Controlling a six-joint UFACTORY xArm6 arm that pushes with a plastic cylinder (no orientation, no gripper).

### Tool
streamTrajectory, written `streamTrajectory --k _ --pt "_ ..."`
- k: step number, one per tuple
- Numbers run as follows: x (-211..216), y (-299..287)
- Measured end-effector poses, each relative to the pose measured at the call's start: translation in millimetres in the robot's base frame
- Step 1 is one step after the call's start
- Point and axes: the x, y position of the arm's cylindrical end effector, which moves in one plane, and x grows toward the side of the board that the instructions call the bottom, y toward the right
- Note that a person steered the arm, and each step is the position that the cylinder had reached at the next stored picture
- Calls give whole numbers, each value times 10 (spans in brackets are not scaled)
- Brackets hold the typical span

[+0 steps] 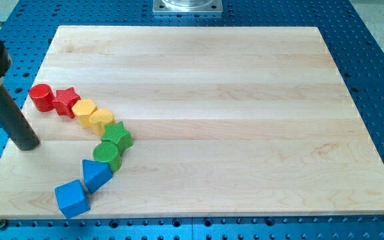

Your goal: Push the blue cube towards the bottom center of the board

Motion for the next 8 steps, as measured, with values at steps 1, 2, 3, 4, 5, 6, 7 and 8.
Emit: streamTrajectory --k 1,2,3,4,5,6,7,8 --pt "49 25" --pt "49 25" --pt "252 38" --pt "590 227" --pt "731 229" --pt "869 140" --pt "1101 209" --pt "1107 306"
